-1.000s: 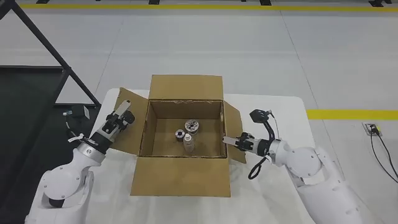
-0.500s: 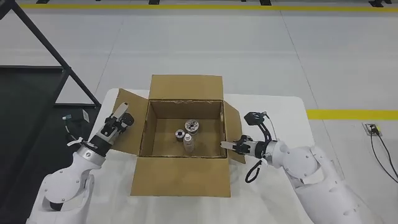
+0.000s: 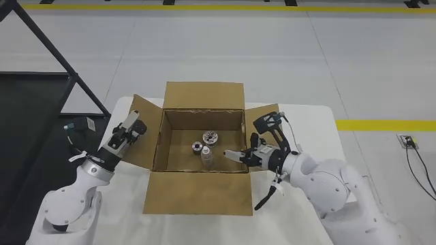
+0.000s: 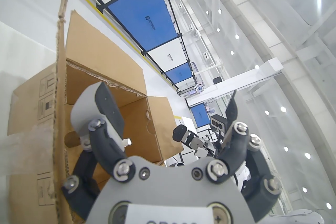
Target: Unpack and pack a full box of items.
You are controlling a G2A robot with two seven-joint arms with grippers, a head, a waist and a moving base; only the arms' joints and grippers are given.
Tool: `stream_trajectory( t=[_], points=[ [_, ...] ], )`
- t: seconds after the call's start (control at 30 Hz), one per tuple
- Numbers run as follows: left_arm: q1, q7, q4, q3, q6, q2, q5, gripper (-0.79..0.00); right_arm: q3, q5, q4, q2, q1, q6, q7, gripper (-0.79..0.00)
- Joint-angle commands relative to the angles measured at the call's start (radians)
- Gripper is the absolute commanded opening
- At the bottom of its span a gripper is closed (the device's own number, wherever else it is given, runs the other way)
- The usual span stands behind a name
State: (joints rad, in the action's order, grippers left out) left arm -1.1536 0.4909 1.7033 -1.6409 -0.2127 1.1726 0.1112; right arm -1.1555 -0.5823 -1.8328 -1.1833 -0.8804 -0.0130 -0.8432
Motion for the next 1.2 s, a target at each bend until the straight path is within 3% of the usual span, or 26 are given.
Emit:
stream_trajectory(
  t=[0.0, 0.33, 0.47, 0.53, 0.7, 0.93, 1.17],
  points=[
    [0.0, 0.0, -0.001, 0.0, 0.0, 0.0, 0.0, 0.0, -0.001, 0.001, 0.001, 0.0, 0.0, -0.002, 0.0, 0.0],
    [-0.003, -0.006, 0.002, 0.001, 0.002, 0.0, -0.001, 0.0, 0.009, -0.002, -0.006, 0.0, -0.007, -0.026, 0.012, 0.0],
    [-0.015, -0.039, 0.031, -0.001, 0.008, 0.001, 0.007, 0.0, 0.104, -0.134, -0.002, -0.007, 0.047, -0.095, -0.016, 0.0],
    [-0.023, -0.048, 0.041, -0.009, 0.002, 0.0, 0.018, 0.0, 0.163, -0.197, 0.02, -0.017, 0.098, -0.079, -0.037, 0.0],
    [-0.055, -0.065, 0.069, -0.036, -0.014, -0.002, 0.04, 0.0, 0.325, -0.32, 0.112, -0.06, 0.248, -0.006, -0.102, 0.0],
    [-0.09, -0.102, 0.095, -0.05, -0.017, -0.001, 0.063, 0.0, 0.473, -0.218, 0.367, -0.144, 0.428, 0.014, -0.097, 0.0],
    [-0.09, -0.102, 0.095, -0.05, -0.017, -0.001, 0.063, 0.0, 0.573, -0.179, 0.543, -0.215, 0.519, 0.007, -0.081, 0.0]
  ],
)
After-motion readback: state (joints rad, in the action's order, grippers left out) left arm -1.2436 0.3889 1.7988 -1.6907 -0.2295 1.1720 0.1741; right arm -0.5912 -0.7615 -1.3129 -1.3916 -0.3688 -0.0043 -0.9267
